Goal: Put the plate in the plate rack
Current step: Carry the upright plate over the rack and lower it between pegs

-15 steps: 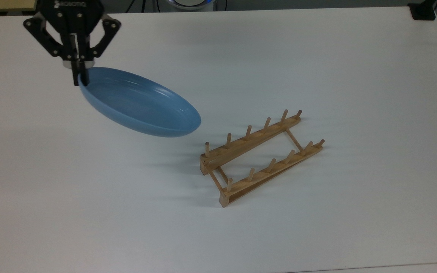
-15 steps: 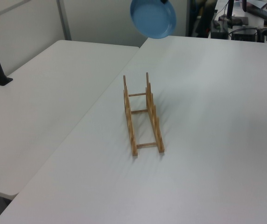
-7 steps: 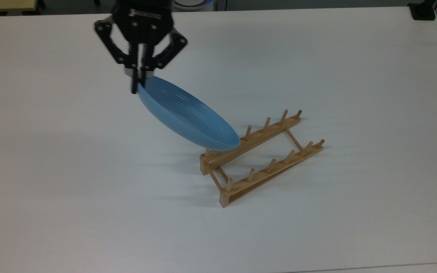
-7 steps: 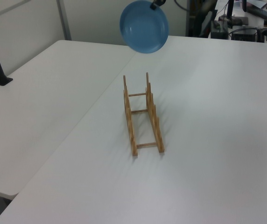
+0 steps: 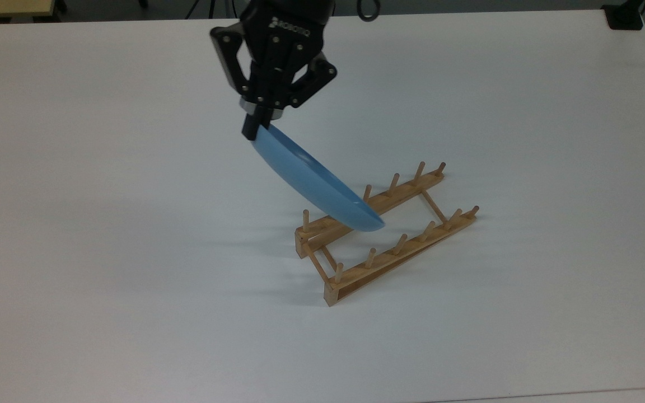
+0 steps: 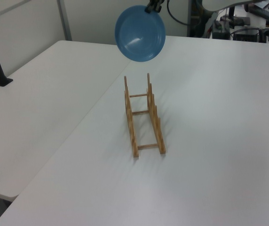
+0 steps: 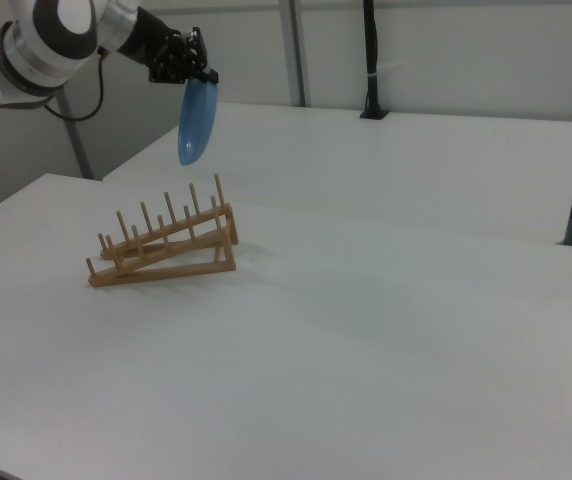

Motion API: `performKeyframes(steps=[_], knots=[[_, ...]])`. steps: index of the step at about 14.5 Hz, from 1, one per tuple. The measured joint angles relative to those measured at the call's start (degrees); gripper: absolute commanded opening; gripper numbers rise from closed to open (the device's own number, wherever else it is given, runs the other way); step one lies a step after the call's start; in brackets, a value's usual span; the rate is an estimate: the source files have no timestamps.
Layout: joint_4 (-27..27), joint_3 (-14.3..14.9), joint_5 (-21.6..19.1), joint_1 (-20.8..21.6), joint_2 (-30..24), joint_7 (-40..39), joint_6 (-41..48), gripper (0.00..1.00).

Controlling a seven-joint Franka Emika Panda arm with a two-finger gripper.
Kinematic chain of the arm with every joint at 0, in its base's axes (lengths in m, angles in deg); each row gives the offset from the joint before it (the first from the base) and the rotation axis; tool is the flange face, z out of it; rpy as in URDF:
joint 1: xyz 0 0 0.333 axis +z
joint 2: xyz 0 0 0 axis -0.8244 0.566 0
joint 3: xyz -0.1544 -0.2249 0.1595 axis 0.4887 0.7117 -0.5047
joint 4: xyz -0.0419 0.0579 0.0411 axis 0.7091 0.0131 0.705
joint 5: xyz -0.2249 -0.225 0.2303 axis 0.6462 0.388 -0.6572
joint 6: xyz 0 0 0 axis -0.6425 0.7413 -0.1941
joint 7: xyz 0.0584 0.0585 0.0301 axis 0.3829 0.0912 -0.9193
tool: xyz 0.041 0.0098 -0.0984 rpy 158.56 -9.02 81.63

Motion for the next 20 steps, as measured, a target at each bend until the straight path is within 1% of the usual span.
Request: performKeyframes(steps=[3,5,9,11,17,20], knots=[[-0.2,0.0,1.9,1.8,0.3,0.3,1.1,0.0],[-1.0,0.0,4.0,3.3,0.8,0.6,1.9,0.0],[-2.7,0.0,9.3,4.5,2.3,4.0,2.5,0.0],[-2.9,0.0,11.1,4.7,3.2,5.4,2.7,0.0],[-2.9,0.0,12.6,6.0,3.9,6.0,5.6,0.0],[-2.9,-1.0,13.4,6.3,3.9,6.0,7.6,0.0]])
